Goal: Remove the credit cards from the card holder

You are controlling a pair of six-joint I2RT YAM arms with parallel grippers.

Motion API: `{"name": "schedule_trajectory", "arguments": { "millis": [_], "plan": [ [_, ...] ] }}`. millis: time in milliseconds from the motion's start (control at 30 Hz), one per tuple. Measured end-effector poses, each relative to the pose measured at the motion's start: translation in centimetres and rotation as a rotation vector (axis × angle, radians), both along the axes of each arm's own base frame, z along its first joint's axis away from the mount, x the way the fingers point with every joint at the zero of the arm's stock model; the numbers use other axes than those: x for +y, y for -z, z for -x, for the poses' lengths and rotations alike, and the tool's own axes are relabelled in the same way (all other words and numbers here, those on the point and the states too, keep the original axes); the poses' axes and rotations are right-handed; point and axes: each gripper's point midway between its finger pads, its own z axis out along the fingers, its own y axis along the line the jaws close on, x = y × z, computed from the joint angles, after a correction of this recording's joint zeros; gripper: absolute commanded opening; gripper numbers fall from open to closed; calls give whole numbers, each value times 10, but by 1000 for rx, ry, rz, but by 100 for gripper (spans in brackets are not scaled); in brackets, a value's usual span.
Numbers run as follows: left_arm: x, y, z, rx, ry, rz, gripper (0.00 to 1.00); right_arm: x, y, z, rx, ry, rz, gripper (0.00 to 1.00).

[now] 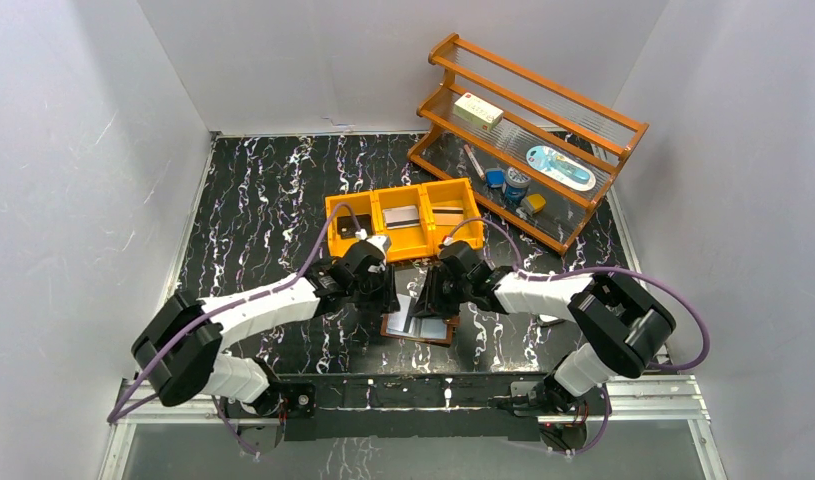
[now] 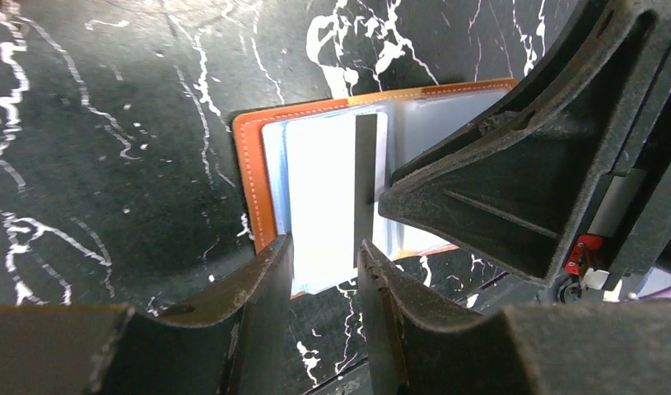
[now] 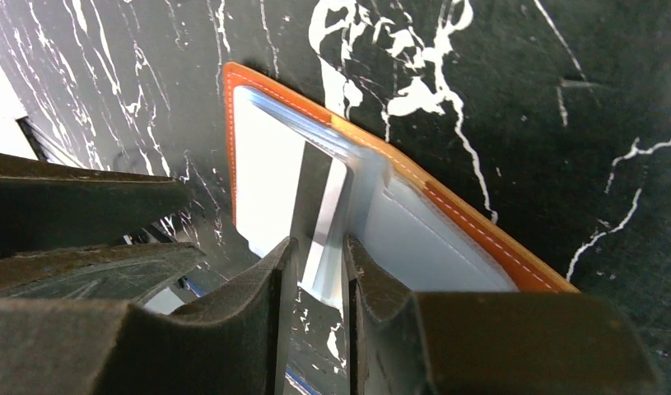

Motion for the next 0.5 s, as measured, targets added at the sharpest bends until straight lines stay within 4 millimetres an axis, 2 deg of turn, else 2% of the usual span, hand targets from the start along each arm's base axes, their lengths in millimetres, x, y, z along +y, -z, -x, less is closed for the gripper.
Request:
{"name": "schedule_trajectory", "arguments": {
  "millis": [333,500],
  "plan": [
    [-14,26,8,82,63,4,30,-3,9,3,27,55,-29,33],
    [-15,29,8,91,60,3,31,-2,9,3,38,78,-45,33]
  ]
}}
